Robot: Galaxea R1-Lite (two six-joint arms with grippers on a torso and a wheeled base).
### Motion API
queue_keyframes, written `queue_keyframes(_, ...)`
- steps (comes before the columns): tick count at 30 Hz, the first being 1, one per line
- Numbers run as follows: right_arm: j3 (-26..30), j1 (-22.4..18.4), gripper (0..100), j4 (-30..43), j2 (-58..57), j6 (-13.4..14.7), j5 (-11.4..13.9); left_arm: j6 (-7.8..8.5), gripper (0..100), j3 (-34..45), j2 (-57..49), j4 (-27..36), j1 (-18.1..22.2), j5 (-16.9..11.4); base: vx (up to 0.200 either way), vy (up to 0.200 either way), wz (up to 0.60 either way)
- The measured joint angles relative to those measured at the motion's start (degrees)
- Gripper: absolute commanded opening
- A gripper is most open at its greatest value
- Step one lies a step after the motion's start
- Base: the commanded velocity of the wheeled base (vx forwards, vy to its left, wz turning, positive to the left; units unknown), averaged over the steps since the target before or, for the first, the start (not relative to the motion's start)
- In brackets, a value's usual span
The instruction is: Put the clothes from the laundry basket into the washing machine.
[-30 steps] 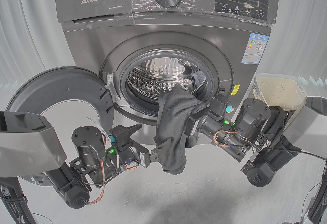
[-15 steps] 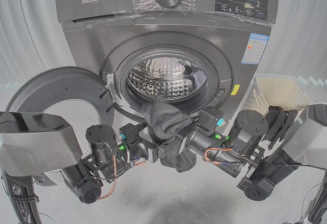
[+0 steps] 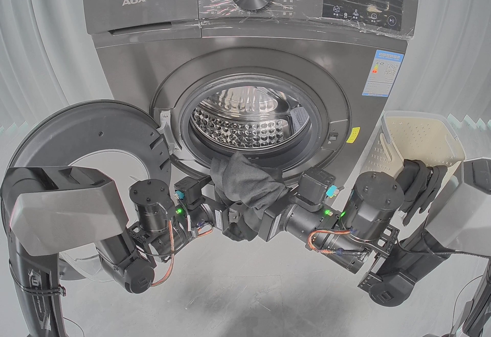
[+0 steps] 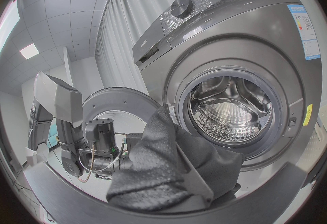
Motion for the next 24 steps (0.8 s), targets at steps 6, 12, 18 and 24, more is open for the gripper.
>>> queue_keyframes(6, 0.1, 0.0, 0, 0.0, 0.1, 0.0, 0.0, 0.11, 0, -0.2, 0.8, 0.0, 0.2, 0.0, 0.0, 0.0, 0.0)
queue_keyframes(12, 0.3, -0.3, 0, 0.0, 0.2, 0.4, 0.0, -0.11, 0, -0.3, 0.7, 0.0, -0.2, 0.0, 0.0, 0.0, 0.0)
queue_keyframes(18, 0.4, -0.4, 0, 0.1, 0.3, 0.6, -0.5, -0.2, 0, 0.1, -0.3, 0.0, -0.3, 0.0, 0.0, 0.0, 0.0)
queue_keyframes(24, 0.0, -1.2, 0, 0.6, 0.3, 0.7, -1.6, -0.23, 0, 2.2, -2.3, 0.0, -0.4, -0.6, 0.0, 0.0, 0.0)
